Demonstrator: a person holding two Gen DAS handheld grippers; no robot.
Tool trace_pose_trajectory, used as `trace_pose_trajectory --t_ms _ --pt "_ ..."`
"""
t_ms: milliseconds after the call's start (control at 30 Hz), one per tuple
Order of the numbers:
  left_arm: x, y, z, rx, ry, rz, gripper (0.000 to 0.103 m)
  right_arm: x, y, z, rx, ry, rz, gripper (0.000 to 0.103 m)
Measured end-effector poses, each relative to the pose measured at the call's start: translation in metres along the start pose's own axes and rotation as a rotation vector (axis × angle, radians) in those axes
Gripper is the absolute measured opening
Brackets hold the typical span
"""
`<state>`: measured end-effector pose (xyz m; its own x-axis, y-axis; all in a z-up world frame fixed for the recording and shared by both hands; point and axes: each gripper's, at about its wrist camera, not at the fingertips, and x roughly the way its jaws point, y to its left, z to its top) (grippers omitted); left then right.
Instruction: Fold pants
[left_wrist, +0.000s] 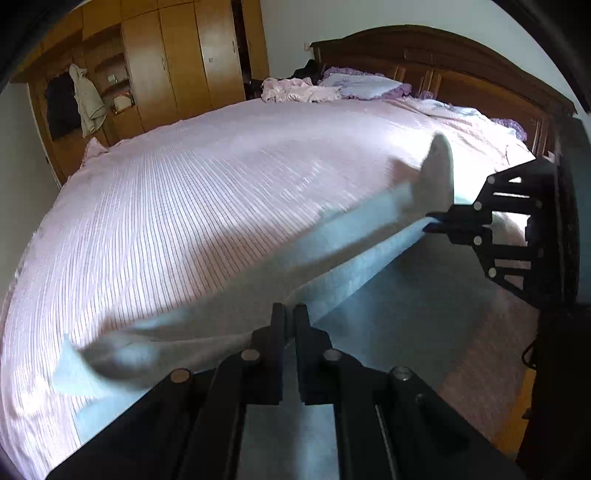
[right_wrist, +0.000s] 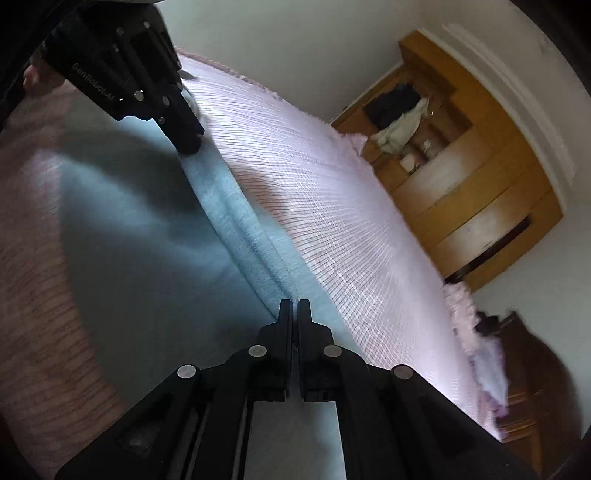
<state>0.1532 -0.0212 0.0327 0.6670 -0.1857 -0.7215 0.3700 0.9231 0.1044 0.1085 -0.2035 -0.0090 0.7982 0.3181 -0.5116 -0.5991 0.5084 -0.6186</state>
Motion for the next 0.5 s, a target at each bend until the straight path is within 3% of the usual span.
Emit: trace_pose_trajectory --t_ms 233,500 --pt "-0.010 -0.029 -0.047 -0.011 0.019 0.030 0.005 -0.026 0.059 -0.010 -0.126 -0.002 -0.105 0.000" --pt "-0.009 -0.049 -0.063 0.020 0.025 0.069 0.005 -0.012 0.089 -0.020 -0.331 0.001 -0.211 0.000"
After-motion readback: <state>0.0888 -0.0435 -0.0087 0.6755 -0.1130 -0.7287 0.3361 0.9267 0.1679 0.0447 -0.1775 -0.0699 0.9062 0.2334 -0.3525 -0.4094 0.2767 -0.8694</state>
